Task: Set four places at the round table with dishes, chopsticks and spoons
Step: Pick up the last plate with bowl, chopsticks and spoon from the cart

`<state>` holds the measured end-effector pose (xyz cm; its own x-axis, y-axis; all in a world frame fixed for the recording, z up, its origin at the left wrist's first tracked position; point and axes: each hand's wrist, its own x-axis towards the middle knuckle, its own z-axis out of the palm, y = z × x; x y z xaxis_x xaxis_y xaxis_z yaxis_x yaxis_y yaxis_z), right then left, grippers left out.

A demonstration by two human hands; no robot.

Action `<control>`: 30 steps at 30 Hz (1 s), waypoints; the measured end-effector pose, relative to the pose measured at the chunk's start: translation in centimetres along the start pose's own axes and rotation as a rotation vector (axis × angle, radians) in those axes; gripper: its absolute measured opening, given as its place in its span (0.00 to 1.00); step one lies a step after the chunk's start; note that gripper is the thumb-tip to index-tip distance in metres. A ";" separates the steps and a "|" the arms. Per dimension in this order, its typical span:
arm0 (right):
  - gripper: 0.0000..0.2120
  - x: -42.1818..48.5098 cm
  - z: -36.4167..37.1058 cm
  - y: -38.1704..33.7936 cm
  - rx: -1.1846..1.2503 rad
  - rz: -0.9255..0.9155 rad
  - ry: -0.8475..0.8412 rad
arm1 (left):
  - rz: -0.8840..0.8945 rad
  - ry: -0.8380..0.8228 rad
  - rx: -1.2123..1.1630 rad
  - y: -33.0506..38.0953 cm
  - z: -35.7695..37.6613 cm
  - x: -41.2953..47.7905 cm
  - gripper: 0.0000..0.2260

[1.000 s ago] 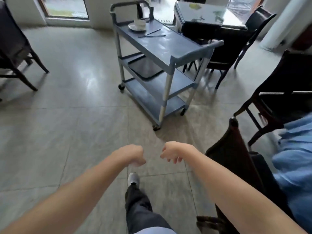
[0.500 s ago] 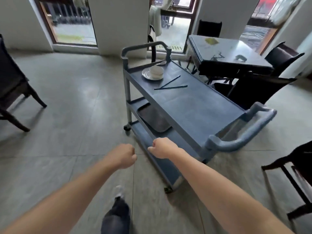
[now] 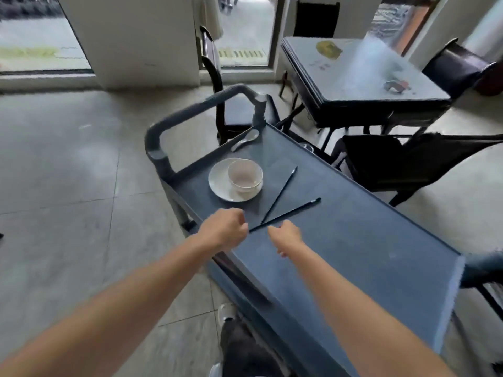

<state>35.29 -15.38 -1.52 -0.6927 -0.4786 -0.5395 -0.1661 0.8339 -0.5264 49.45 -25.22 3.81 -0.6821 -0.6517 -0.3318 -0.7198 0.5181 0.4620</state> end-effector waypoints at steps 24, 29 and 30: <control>0.09 16.6 1.1 -10.3 -0.042 0.449 0.416 | 0.200 -0.046 0.236 -3.0 -8.6 39.3 0.15; 0.13 16.7 2.0 -10.7 -0.224 0.493 0.347 | 0.328 -0.088 0.363 -3.5 -8.6 40.6 0.12; 0.13 16.6 2.3 -10.6 -0.235 0.512 0.352 | 0.333 -0.083 0.369 -3.5 -8.5 40.7 0.11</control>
<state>27.20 -32.83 -6.42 -0.9060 0.0791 -0.4159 0.1238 0.9889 -0.0816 25.30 -58.25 -4.26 -0.8798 -0.3789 -0.2870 -0.4484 0.8619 0.2369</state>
